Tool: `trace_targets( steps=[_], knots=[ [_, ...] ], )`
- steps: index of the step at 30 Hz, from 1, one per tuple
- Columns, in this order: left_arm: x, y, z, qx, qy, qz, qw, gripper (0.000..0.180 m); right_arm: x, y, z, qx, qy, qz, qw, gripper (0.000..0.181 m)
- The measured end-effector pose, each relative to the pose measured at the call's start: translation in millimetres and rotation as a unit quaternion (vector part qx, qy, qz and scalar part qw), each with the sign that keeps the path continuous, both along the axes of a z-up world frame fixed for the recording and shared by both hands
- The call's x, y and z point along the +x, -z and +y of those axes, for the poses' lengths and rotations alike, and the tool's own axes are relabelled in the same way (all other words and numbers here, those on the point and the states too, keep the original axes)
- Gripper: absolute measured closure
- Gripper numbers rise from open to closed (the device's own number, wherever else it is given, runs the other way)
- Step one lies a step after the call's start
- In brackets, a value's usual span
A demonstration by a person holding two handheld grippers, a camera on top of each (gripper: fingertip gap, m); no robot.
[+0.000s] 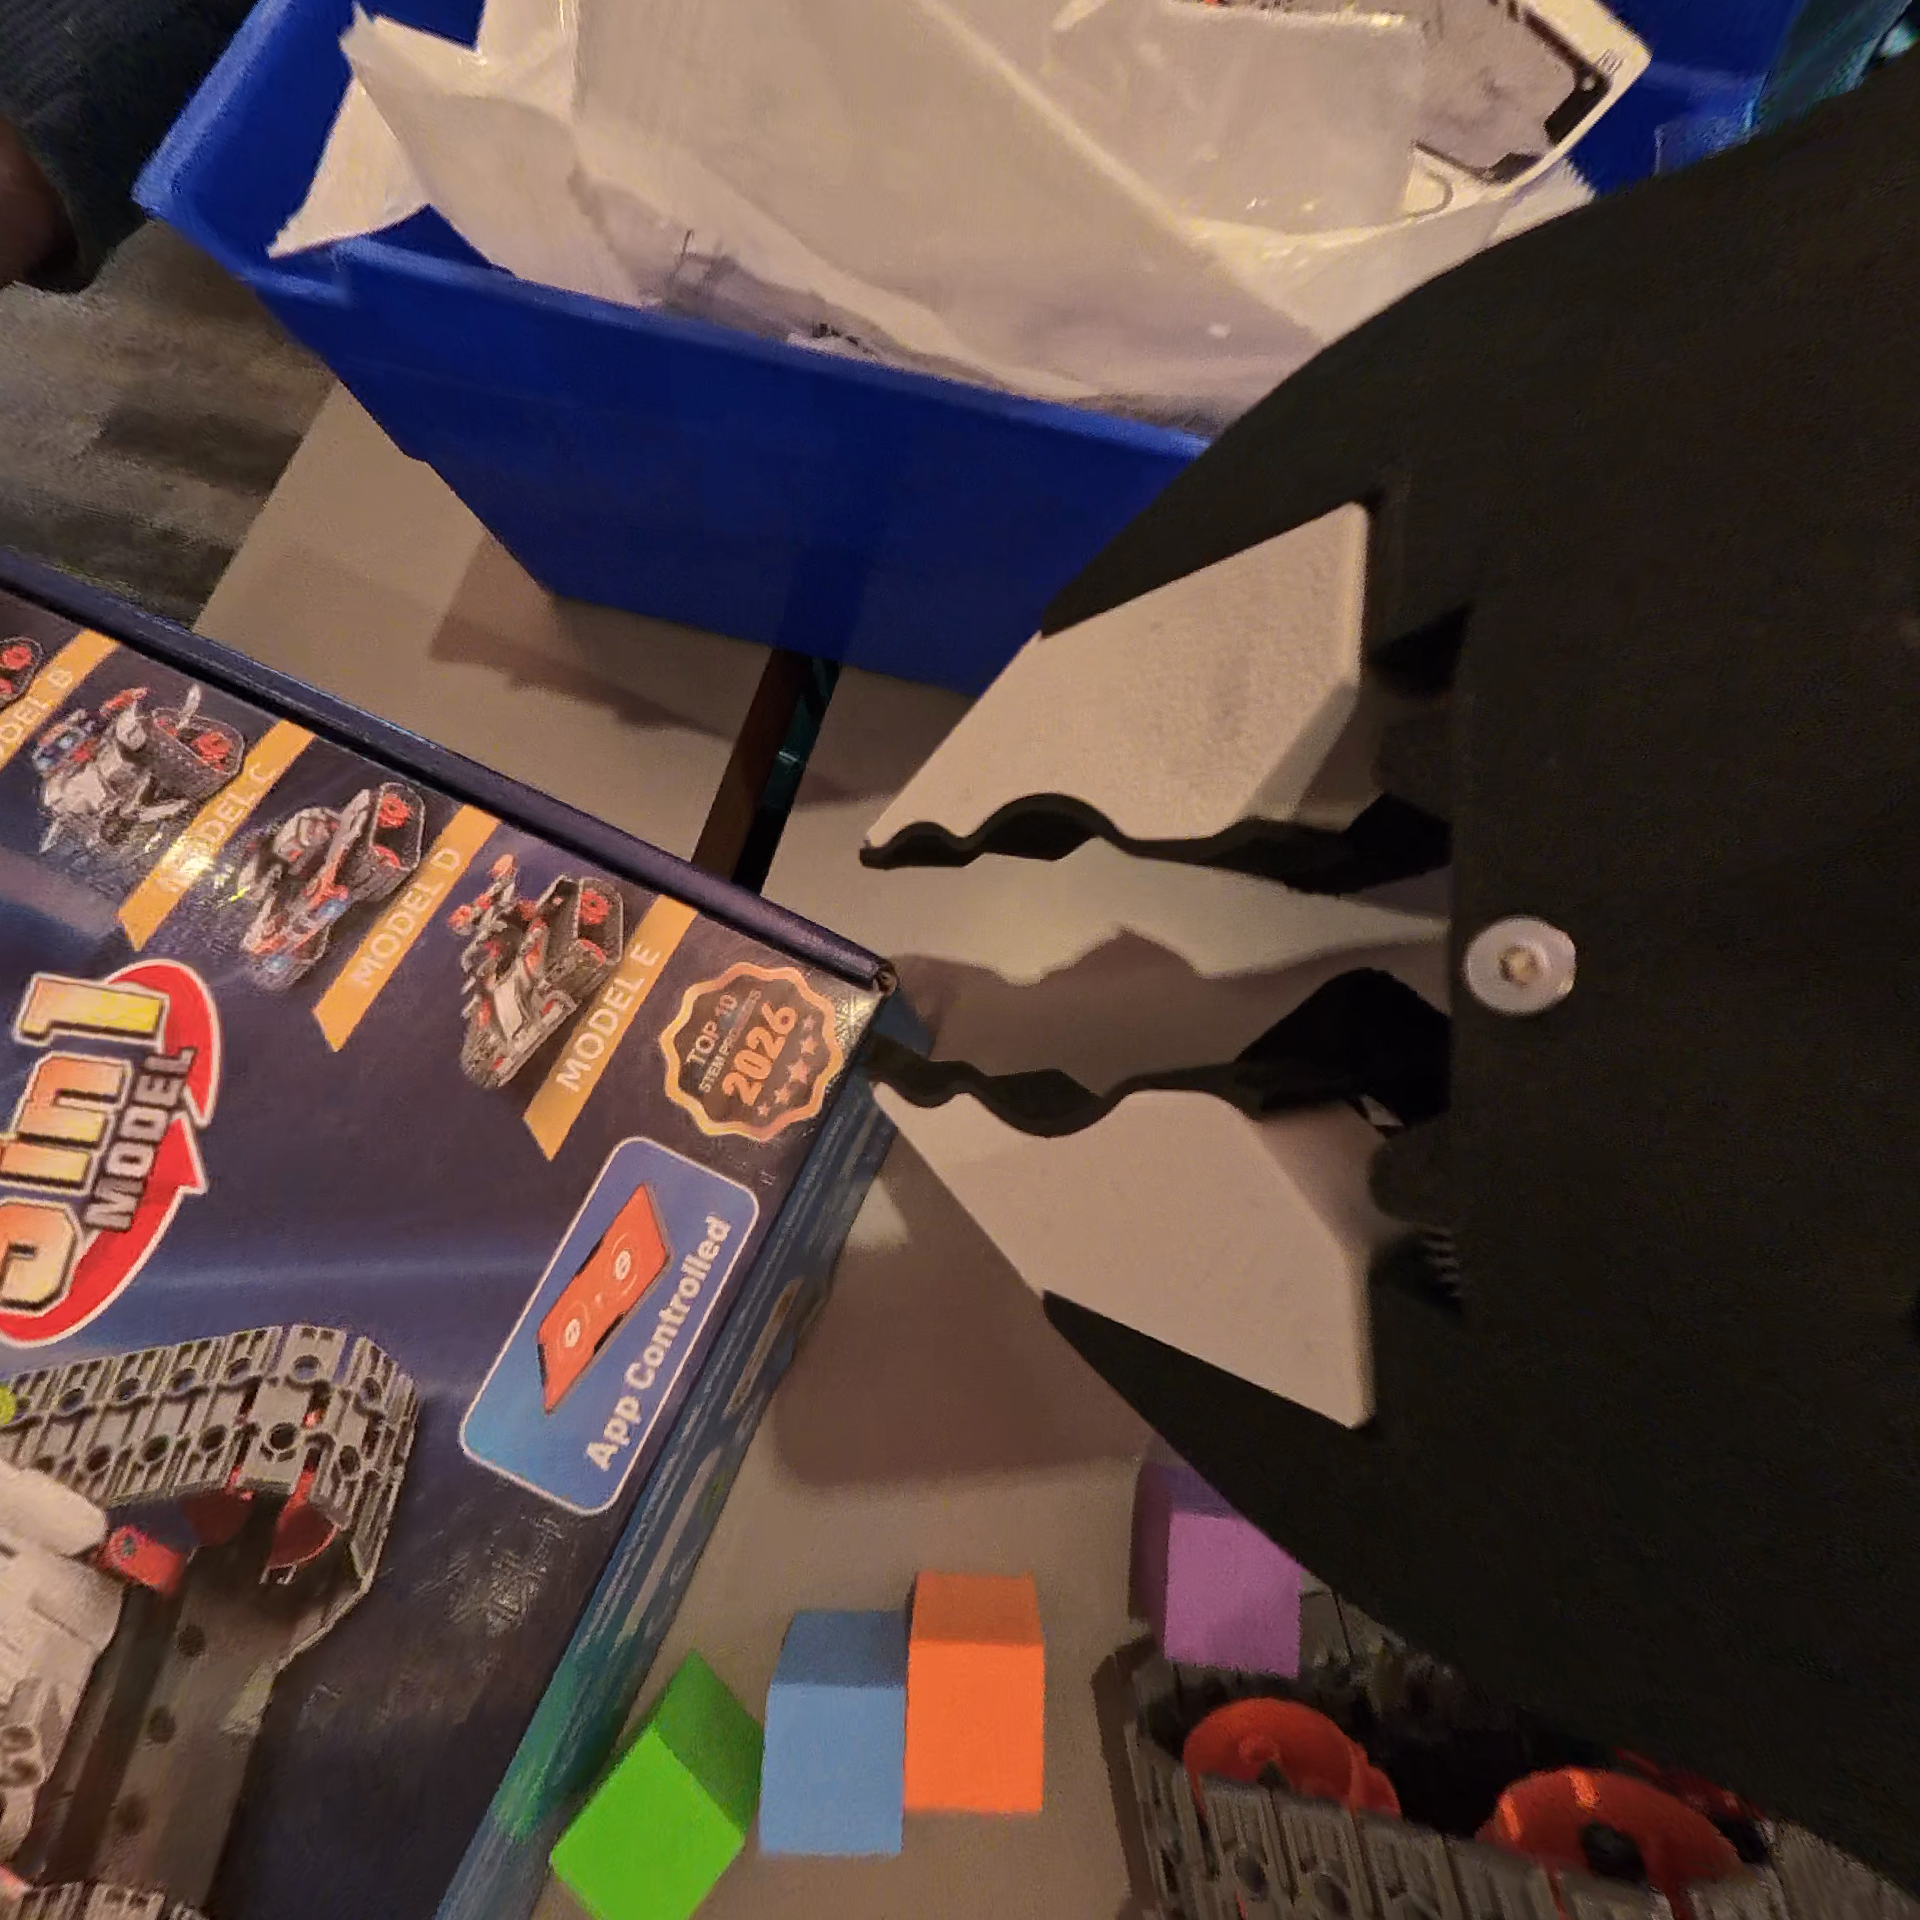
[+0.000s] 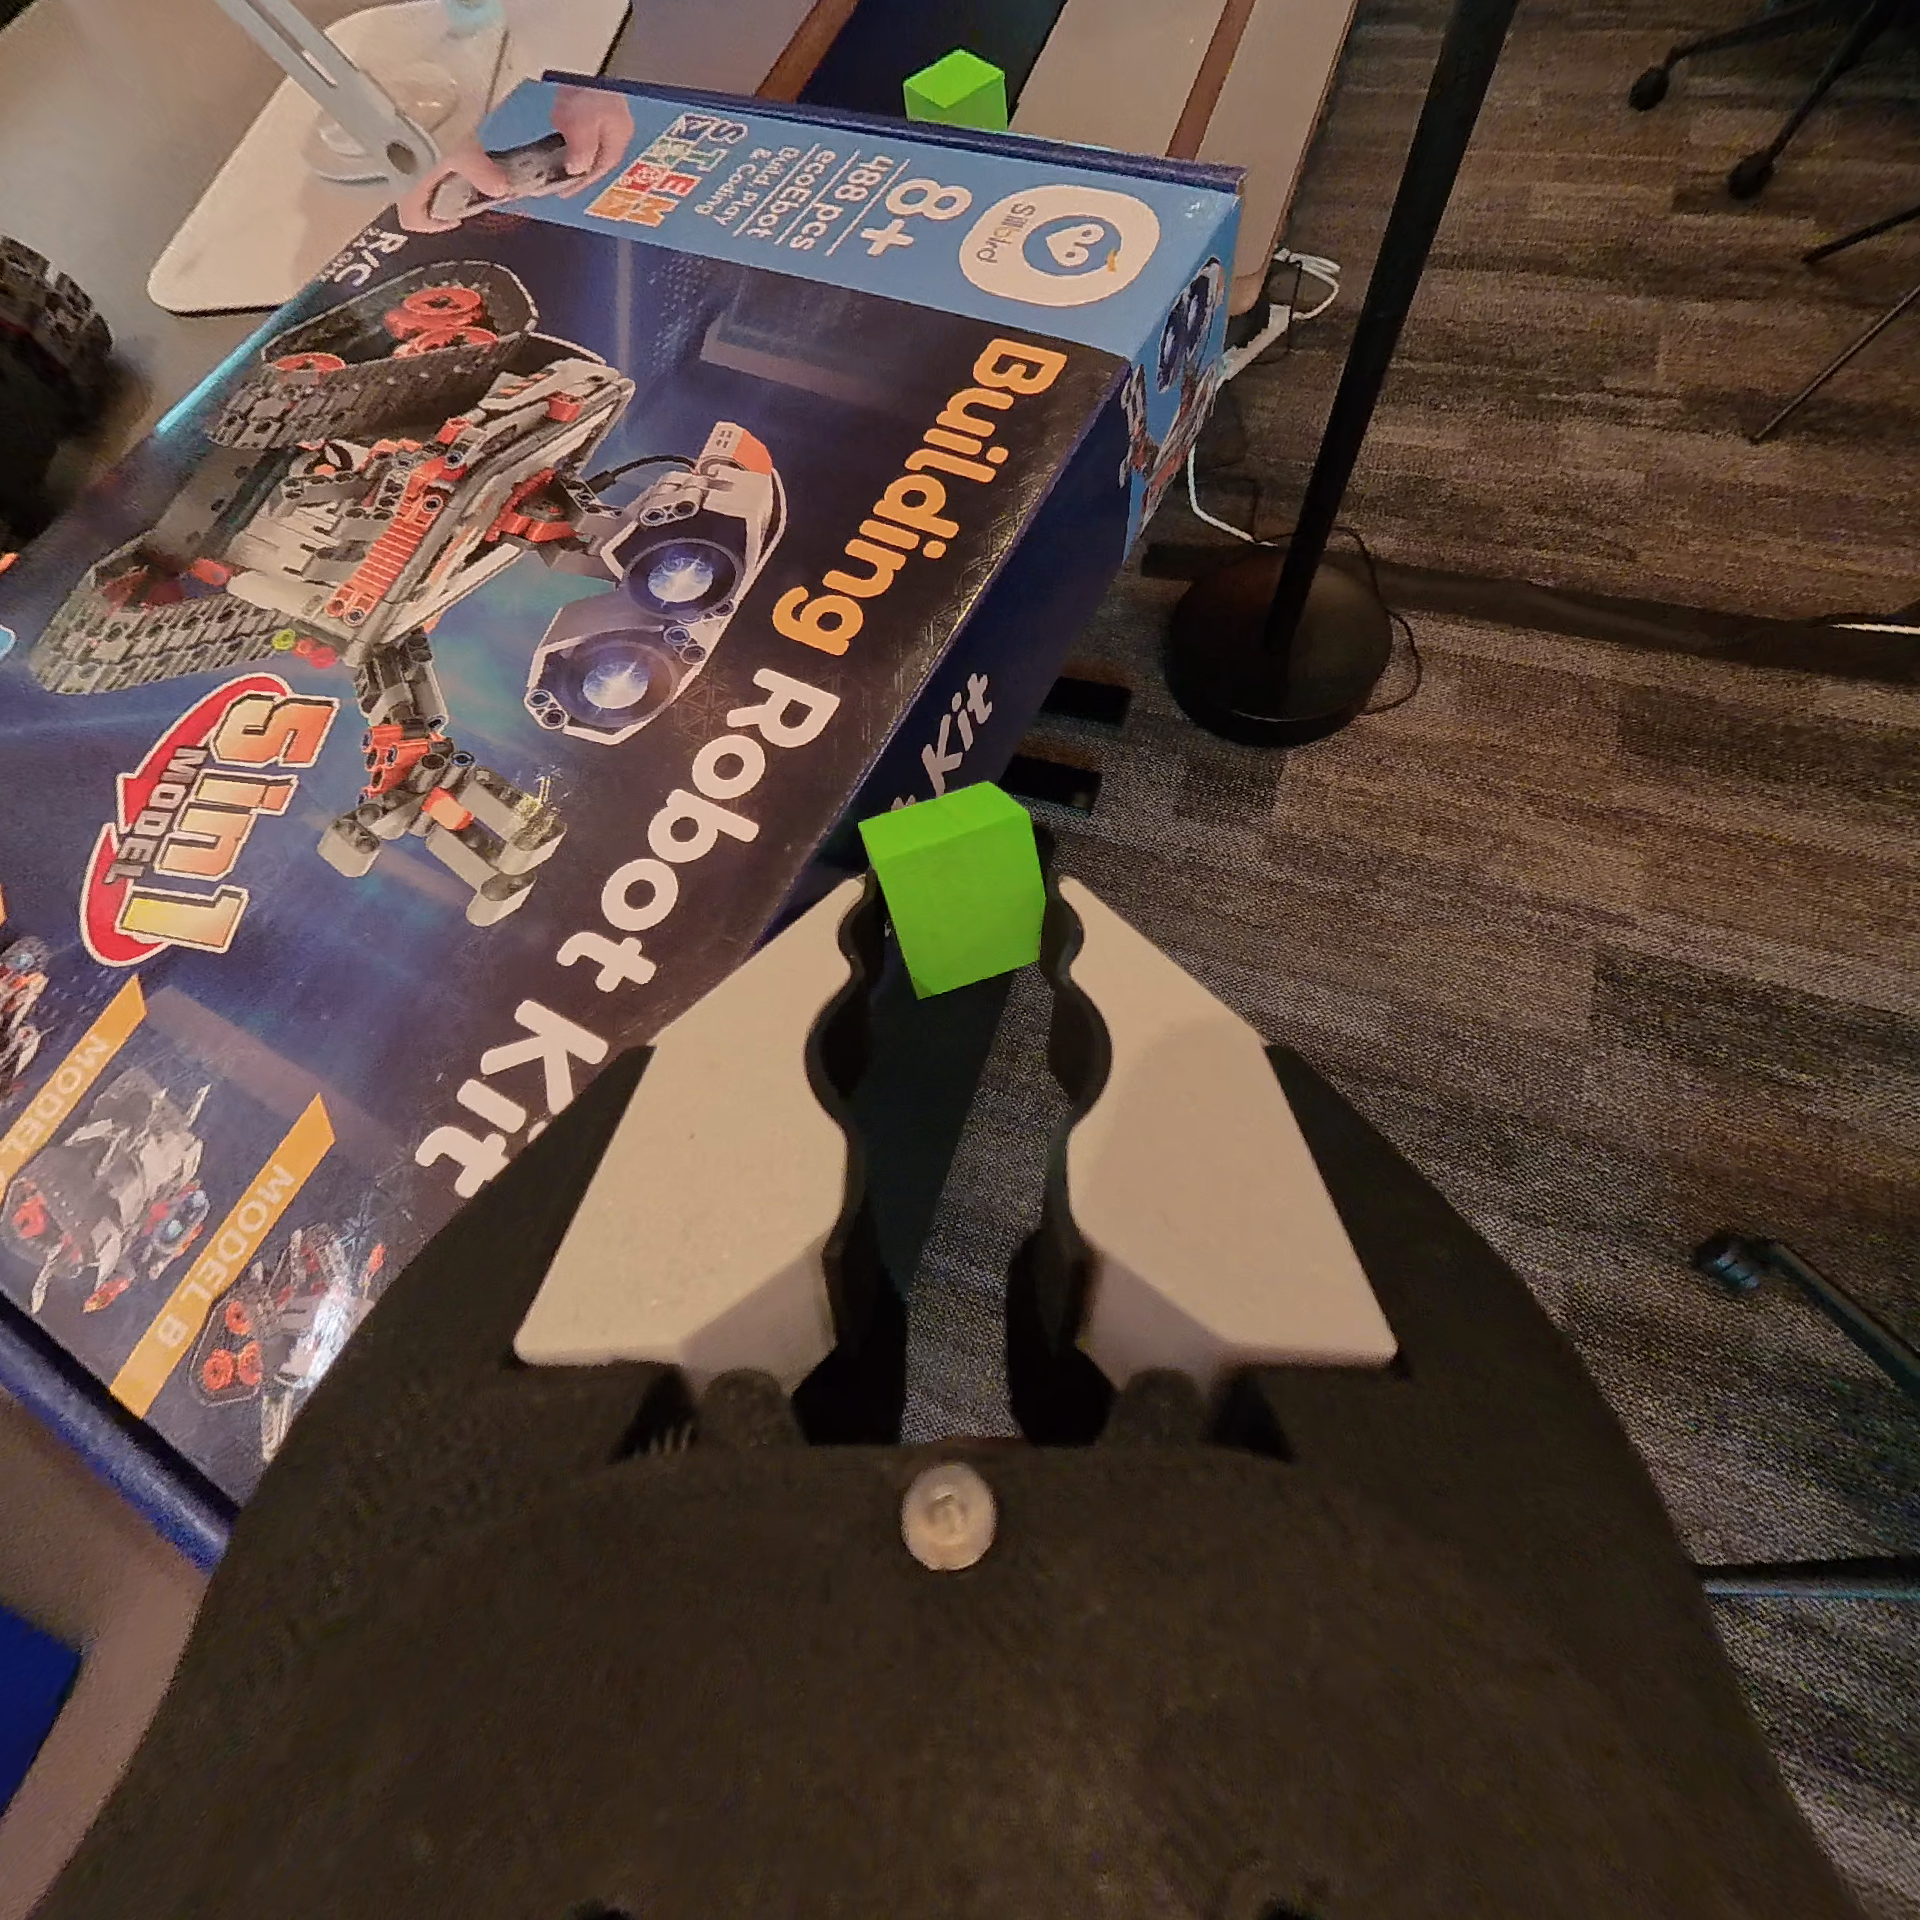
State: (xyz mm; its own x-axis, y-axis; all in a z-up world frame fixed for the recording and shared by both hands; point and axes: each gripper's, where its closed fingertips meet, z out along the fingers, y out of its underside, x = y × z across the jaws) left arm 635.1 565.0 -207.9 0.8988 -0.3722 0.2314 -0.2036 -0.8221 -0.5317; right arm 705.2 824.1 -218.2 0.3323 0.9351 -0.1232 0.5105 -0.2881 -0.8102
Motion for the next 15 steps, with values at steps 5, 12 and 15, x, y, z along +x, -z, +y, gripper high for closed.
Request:
trace_targets(
  steps=[5,12,15],
  knots=[
    [1,-1,0,0.007,0.003,-0.030,1.000,0.147,-5,5,4,-0.012,-0.018,-0.022,1.000,0.153],
    [-2,14,10,0.012,0.000,0.003,1.000,0.152,-8,14,13,0.038,0.022,-0.059,0.997,0.153],
    [4,18,7,-0.003,0.013,0.027,1.000,0.157,-15,14,14,0.043,0.028,-0.051,0.997,0.154]
  ],
)
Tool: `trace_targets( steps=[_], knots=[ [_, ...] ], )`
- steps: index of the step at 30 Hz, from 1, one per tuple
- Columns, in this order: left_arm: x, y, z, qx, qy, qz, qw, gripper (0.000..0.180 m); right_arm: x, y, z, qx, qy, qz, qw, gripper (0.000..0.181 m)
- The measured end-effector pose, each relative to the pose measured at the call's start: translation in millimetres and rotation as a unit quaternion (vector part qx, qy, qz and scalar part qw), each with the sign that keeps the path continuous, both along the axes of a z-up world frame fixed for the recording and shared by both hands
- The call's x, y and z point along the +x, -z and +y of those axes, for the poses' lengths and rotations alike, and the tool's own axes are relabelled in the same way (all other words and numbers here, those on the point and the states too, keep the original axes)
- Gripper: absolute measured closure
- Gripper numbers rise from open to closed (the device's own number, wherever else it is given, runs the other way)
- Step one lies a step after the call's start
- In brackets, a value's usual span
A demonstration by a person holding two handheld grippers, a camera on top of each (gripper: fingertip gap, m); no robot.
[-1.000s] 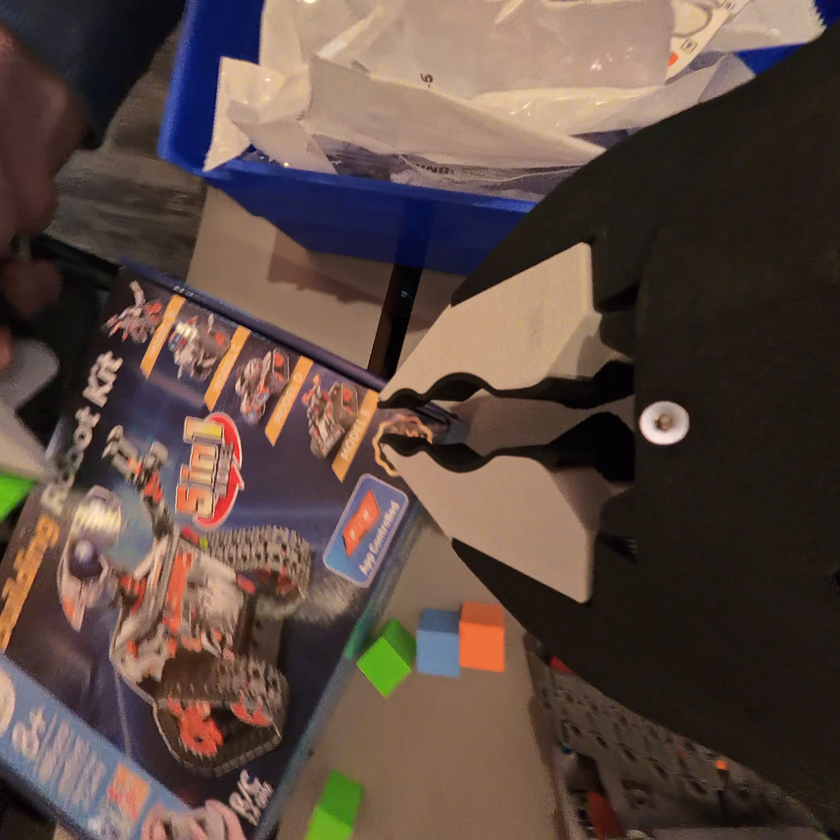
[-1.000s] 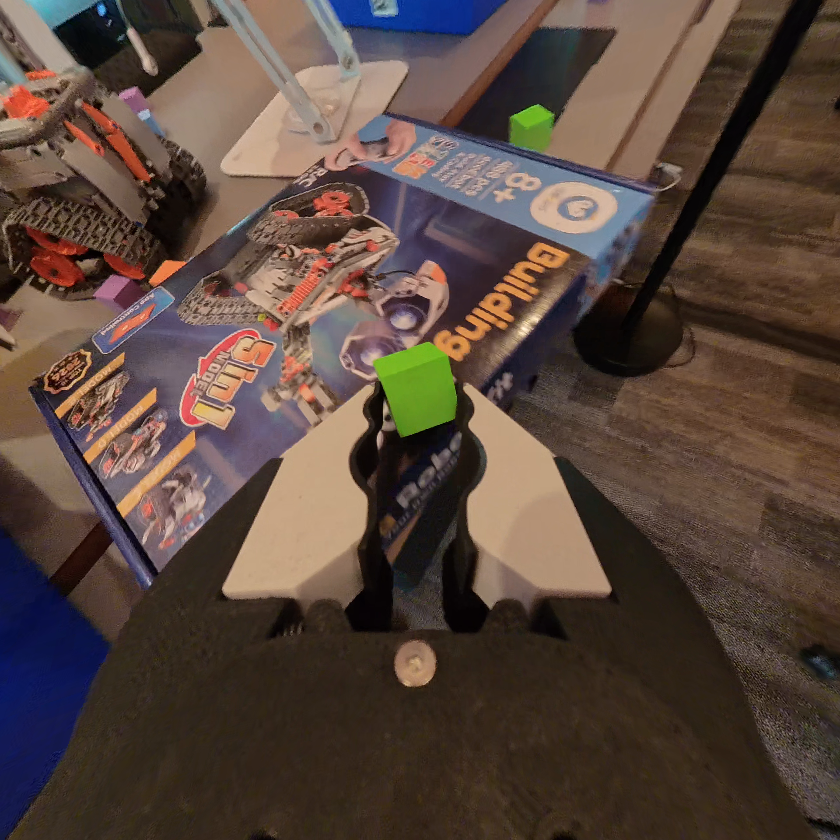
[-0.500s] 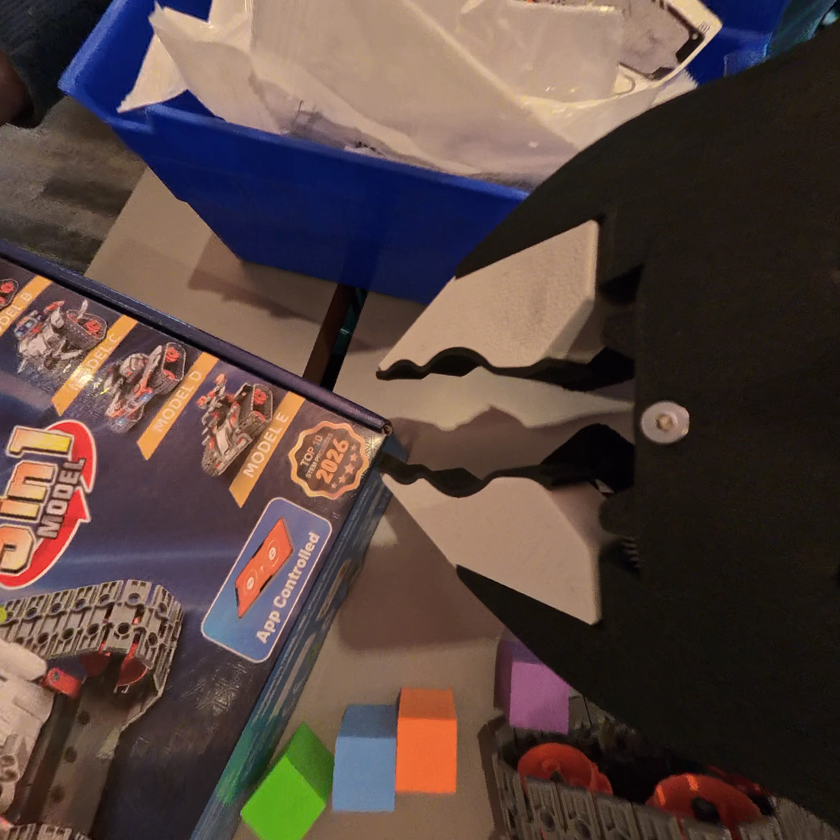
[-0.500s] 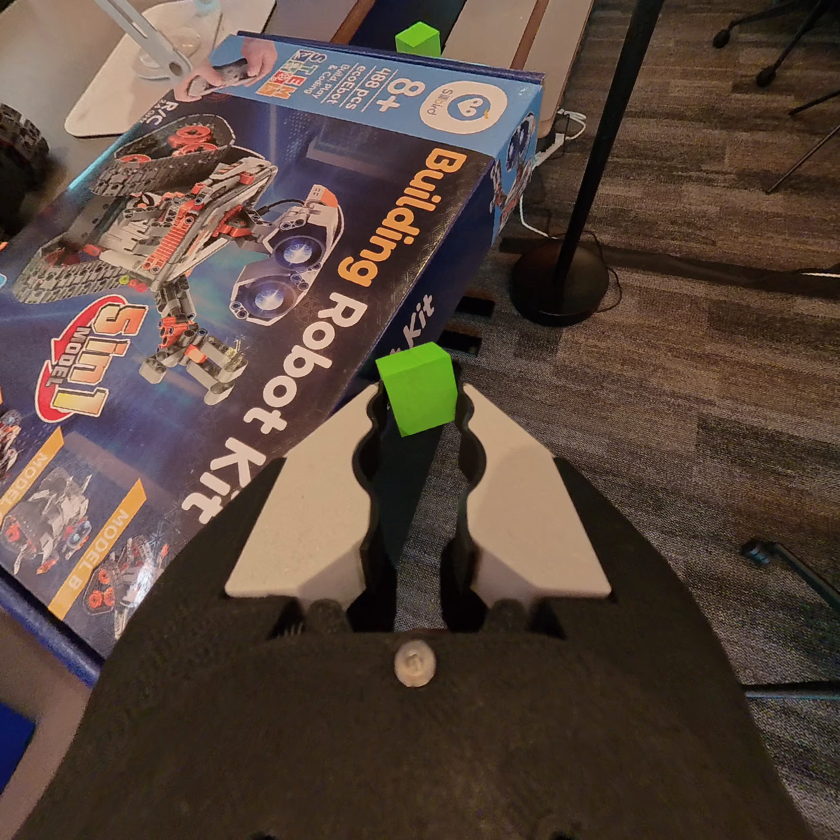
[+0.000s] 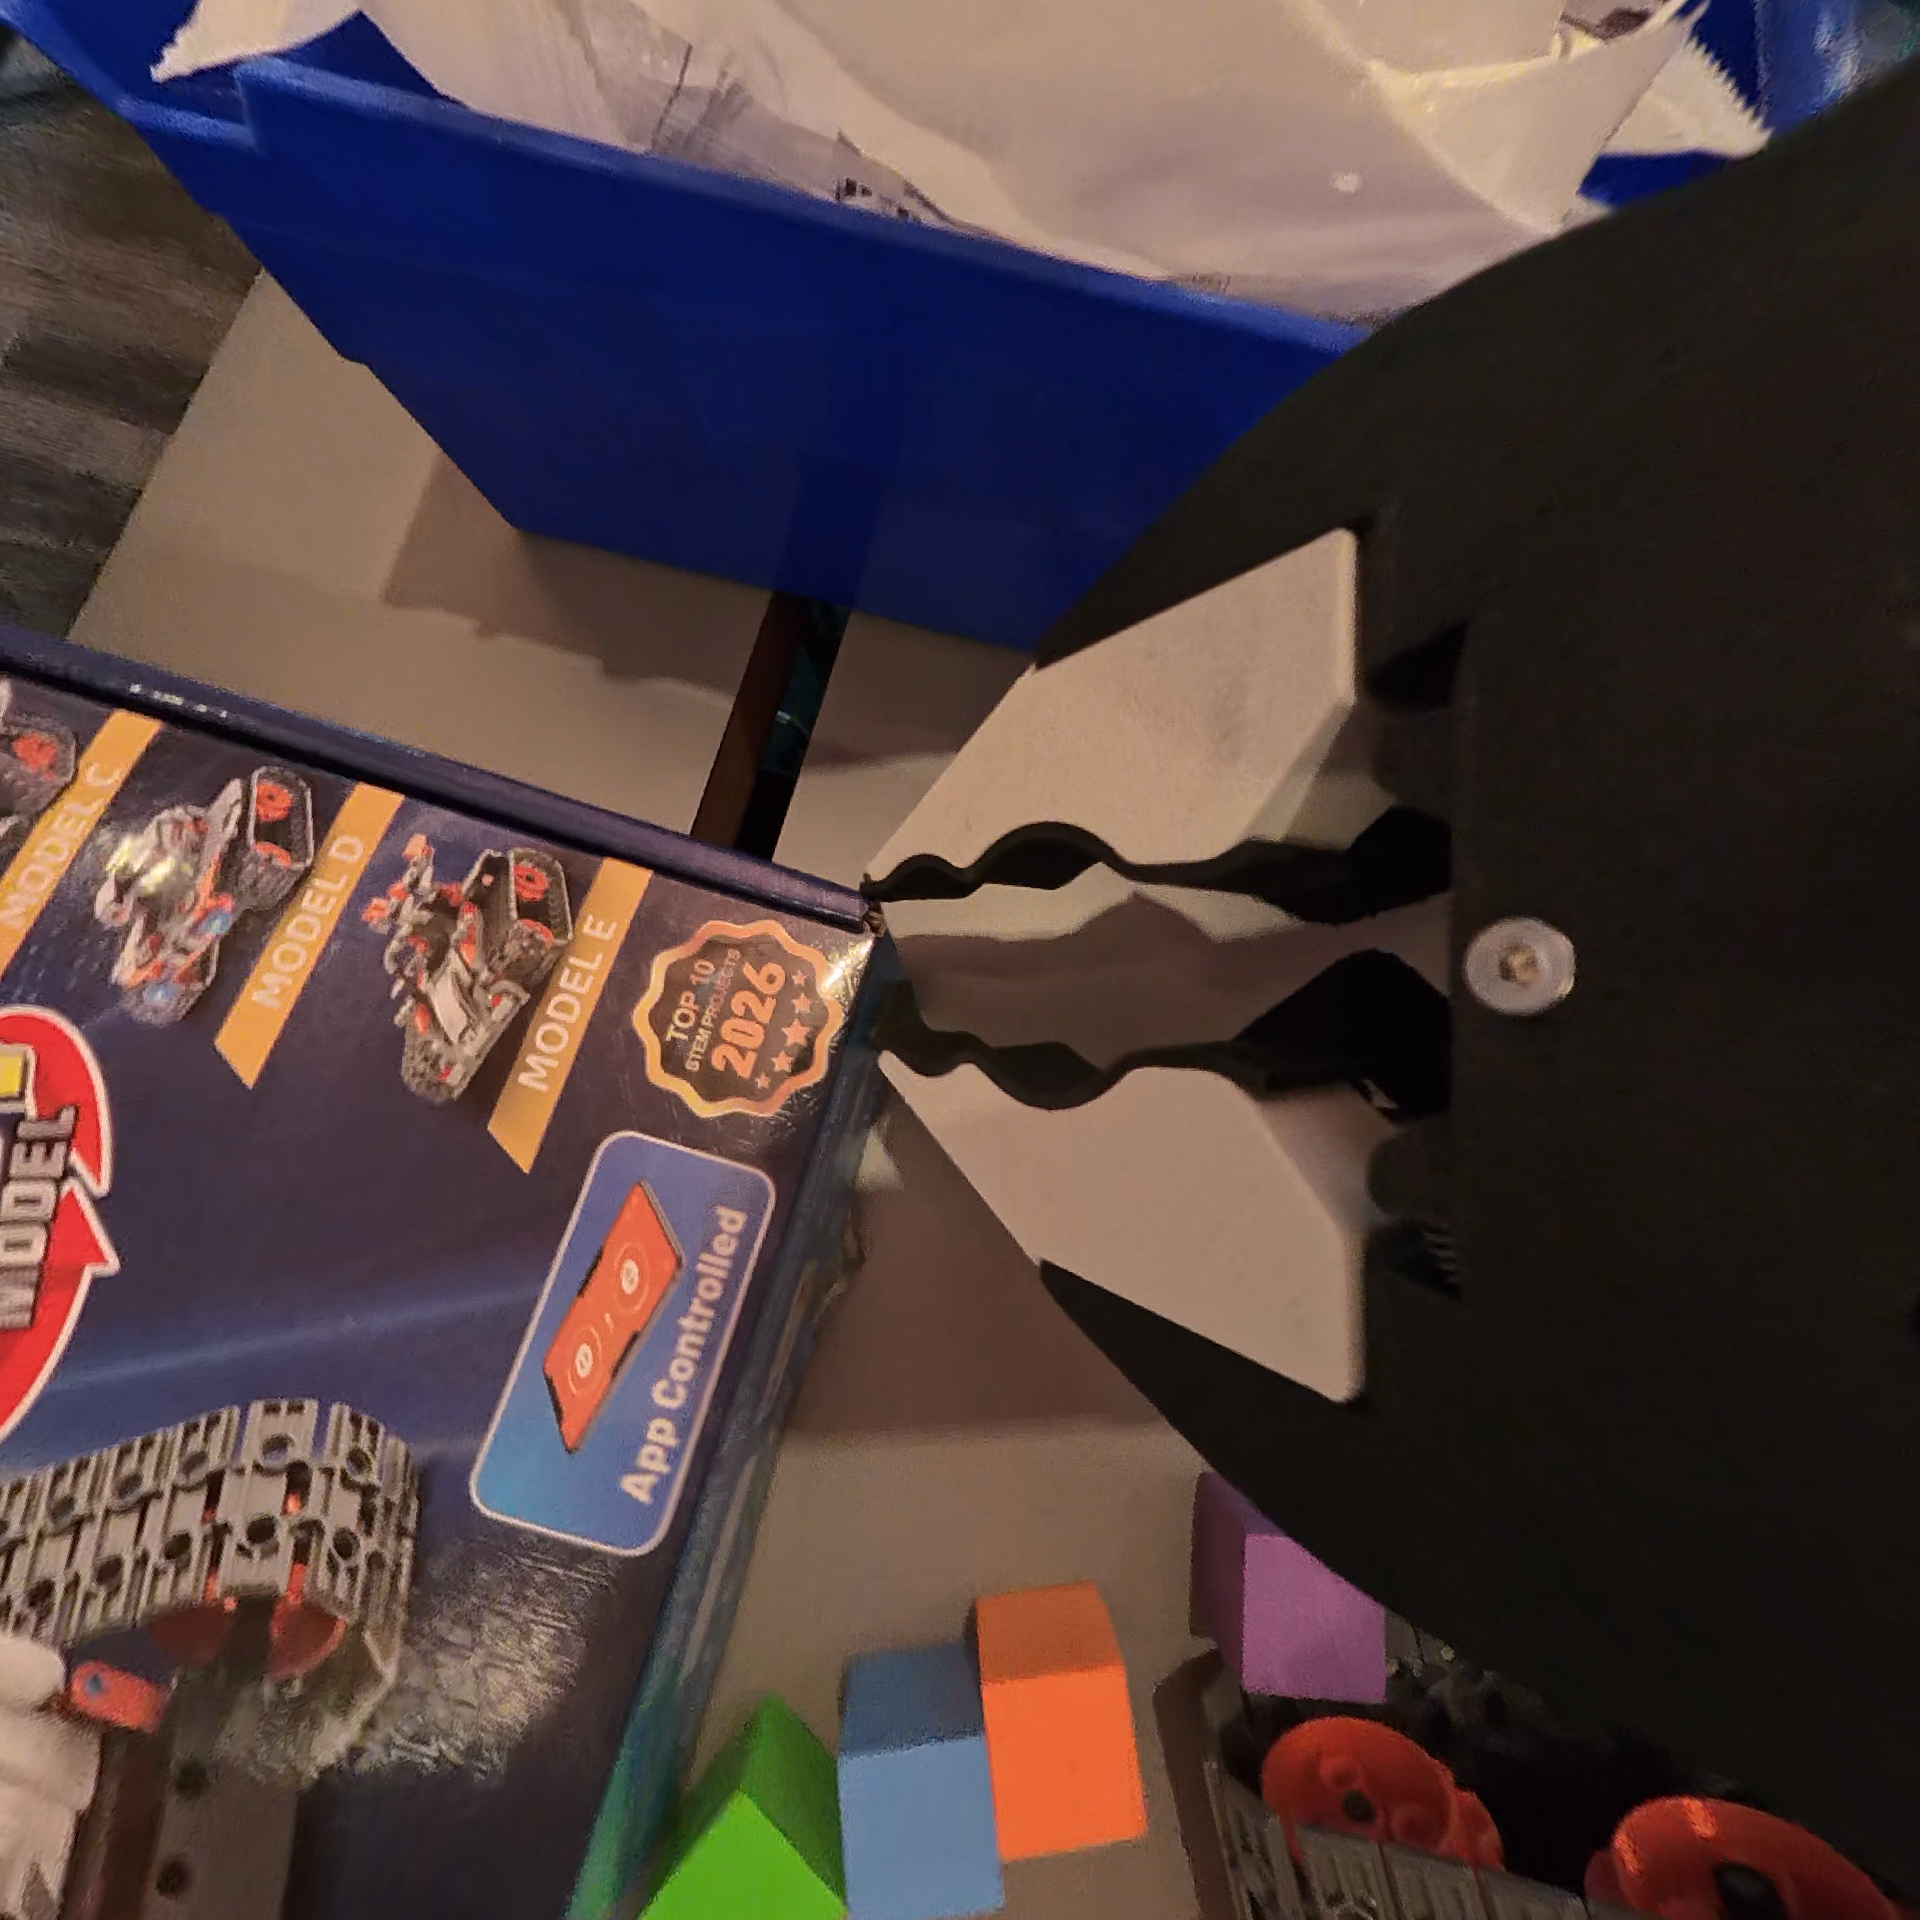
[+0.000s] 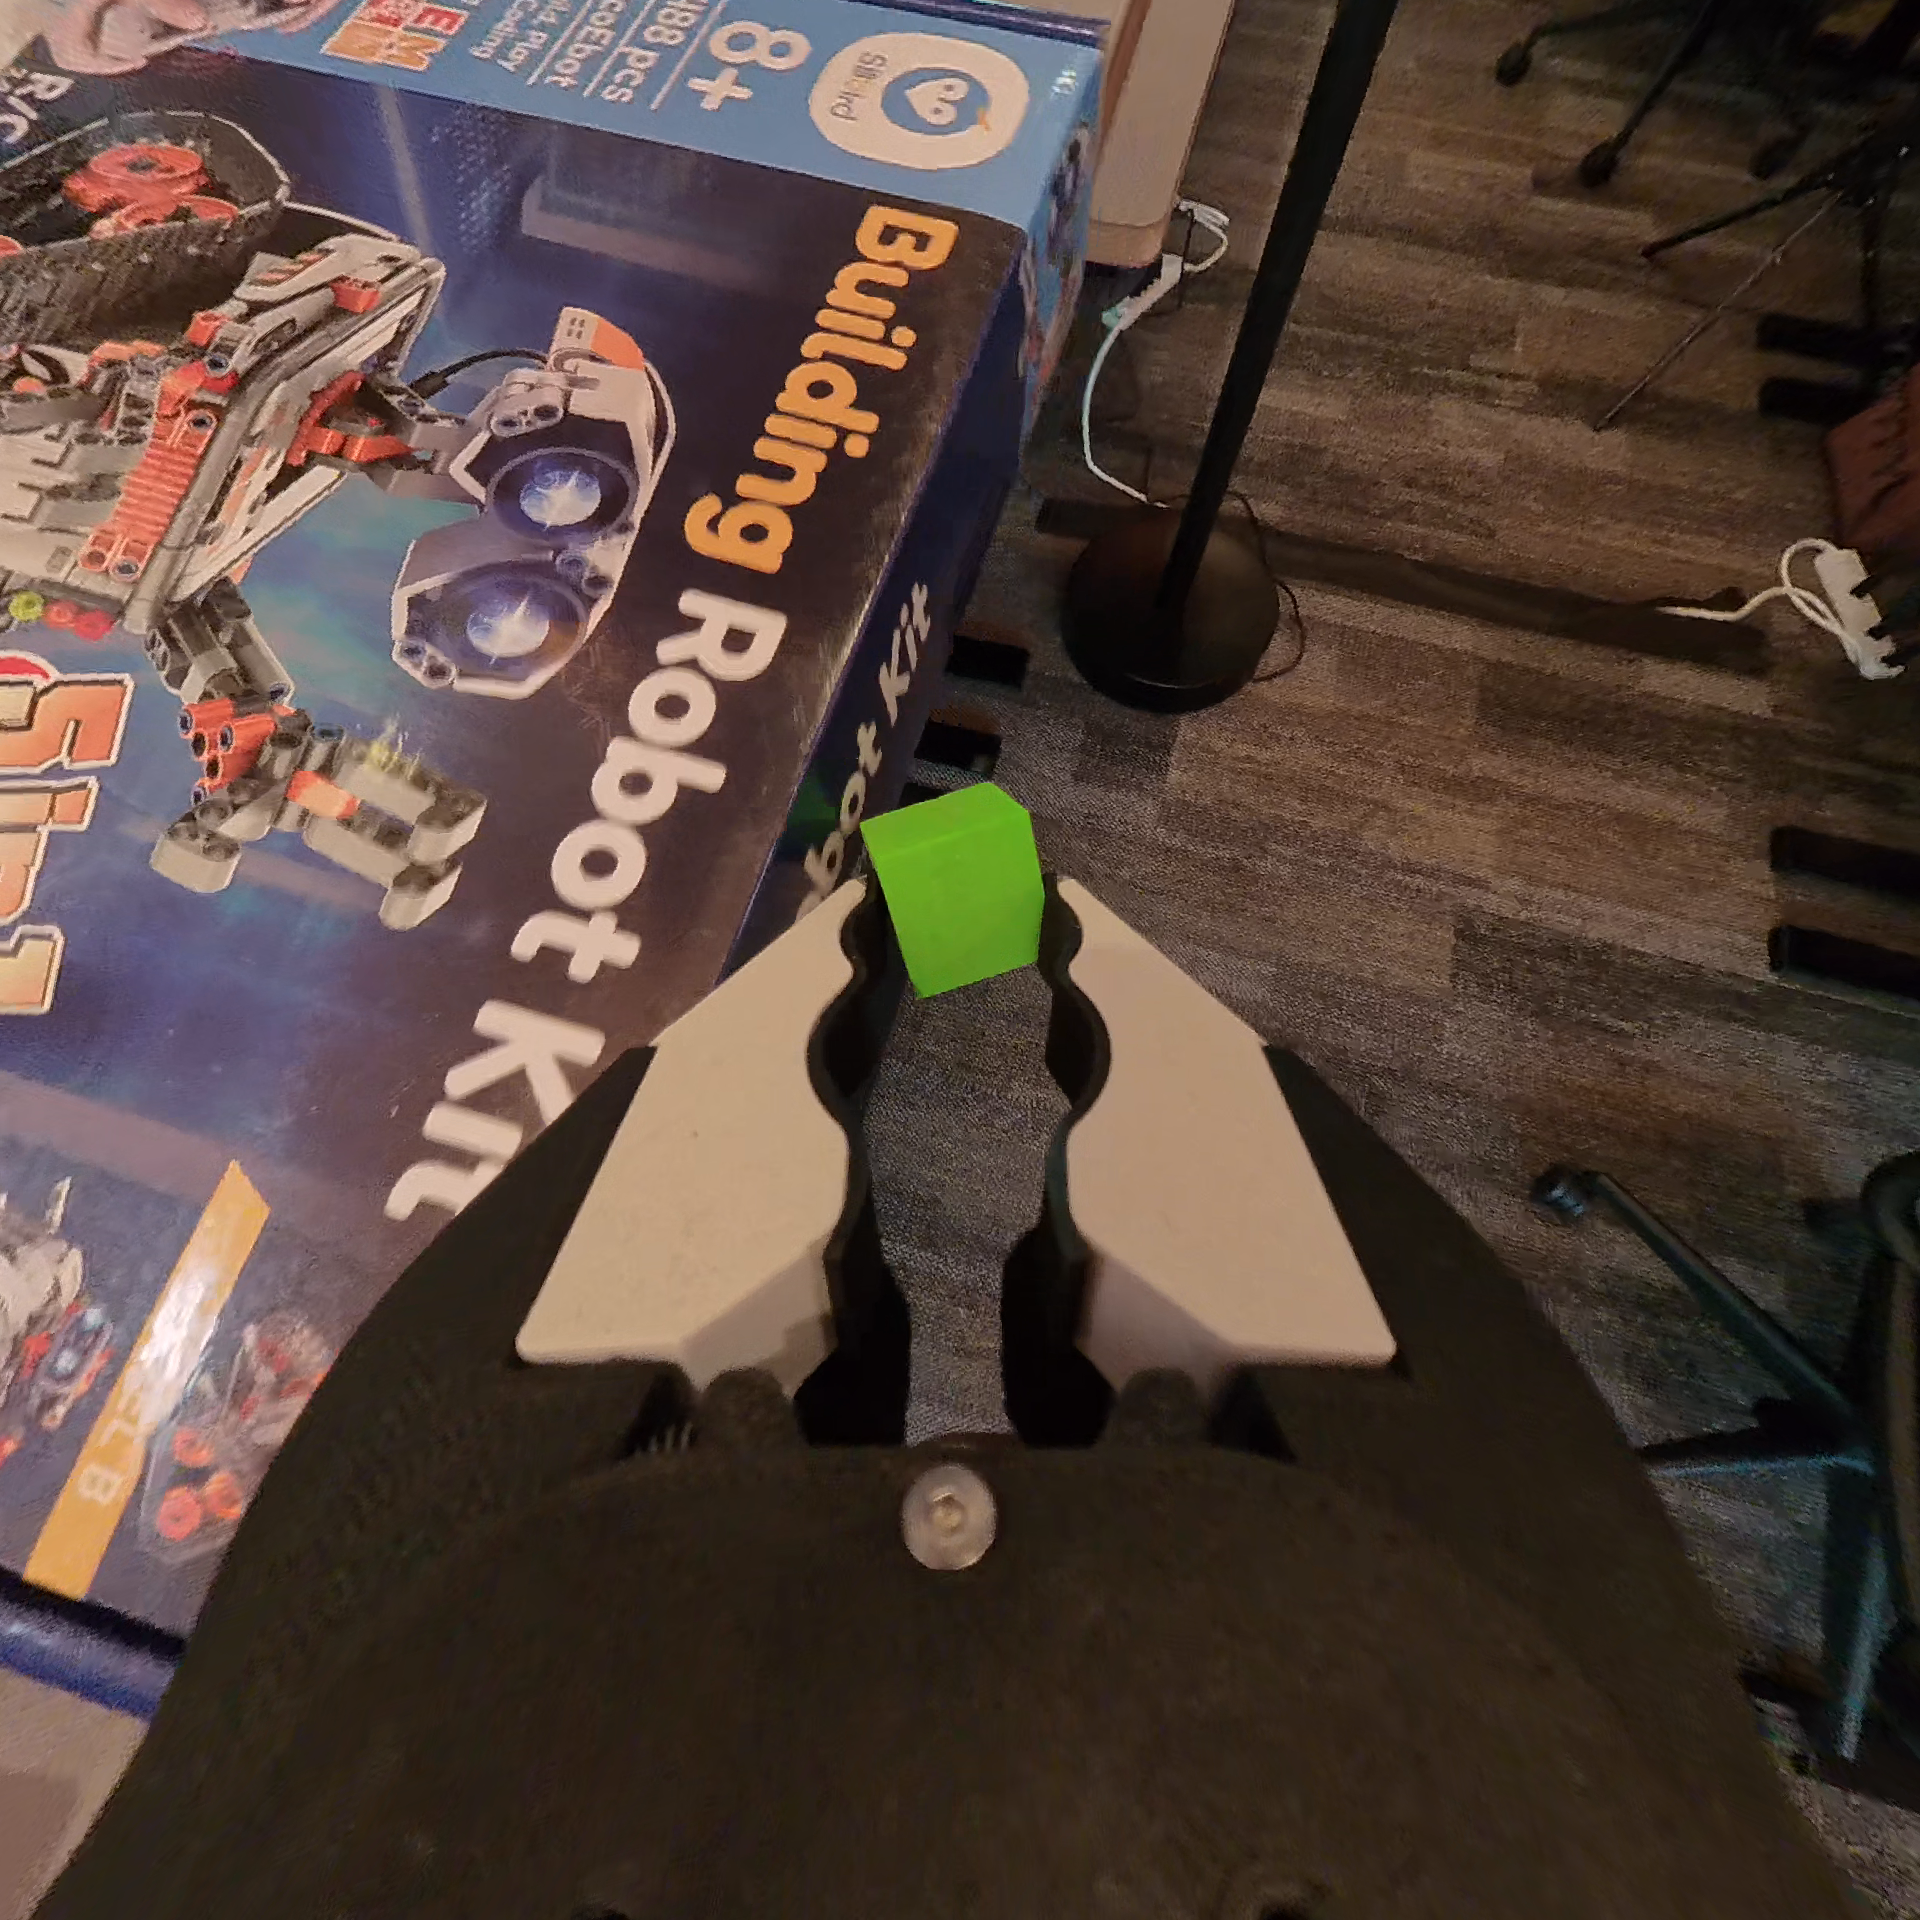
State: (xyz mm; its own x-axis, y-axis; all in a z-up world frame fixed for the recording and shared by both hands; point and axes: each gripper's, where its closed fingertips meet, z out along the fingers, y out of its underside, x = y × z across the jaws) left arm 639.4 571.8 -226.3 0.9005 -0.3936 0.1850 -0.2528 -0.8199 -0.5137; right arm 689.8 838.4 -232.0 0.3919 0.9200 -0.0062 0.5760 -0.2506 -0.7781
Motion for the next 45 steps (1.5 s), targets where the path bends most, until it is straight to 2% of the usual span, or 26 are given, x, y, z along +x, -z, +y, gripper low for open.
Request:
trace_targets(
  steps=[3,6,10,14,18,22,27,31,37,43,45],
  knots=[
    [1,0,-5,-0.017,0.004,-0.007,1.000,0.160,-8,2,-7,0.005,-0.018,0.004,1.000,0.154],
    [-6,-9,-8,-0.007,-0.003,0.000,1.000,0.164,-14,-6,-16,-0.009,-0.044,0.047,0.998,0.153],
    [-20,-19,-20,-0.020,-0.064,0.026,0.997,0.162,-8,-14,-27,0.000,-0.090,0.075,0.993,0.152],
    [-27,-27,-27,-0.044,-0.149,0.062,0.986,0.163,2,-13,-56,0.012,-0.186,0.088,0.979,0.153],
    [-28,-50,-28,-0.046,-0.224,0.102,0.968,0.165,18,-7,-87,-0.043,-0.292,0.097,0.950,0.152],
    [-19,-79,-22,-0.029,-0.282,0.132,0.950,0.160,42,-26,-73,-0.045,-0.344,0.120,0.930,0.152],
    [20,-121,-3,0.038,-0.318,0.159,0.934,0.160,70,-55,-48,-0.038,-0.406,0.139,0.902,0.152],
    [51,-139,12,0.089,-0.334,0.174,0.922,0.161,81,-62,-41,-0.026,-0.462,0.123,0.878,0.152],
    [83,-131,30,0.105,-0.321,0.174,0.925,0.160,76,-53,-46,-0.004,-0.552,0.089,0.829,0.151],
    [66,-130,64,0.123,-0.298,0.184,0.929,0.156,42,-71,-30,0.005,-0.583,0.097,0.807,0.152],
    [56,-132,82,0.129,-0.299,0.162,0.932,0.155,29,-80,-22,0.012,-0.596,0.096,0.797,0.151]
  ],
)
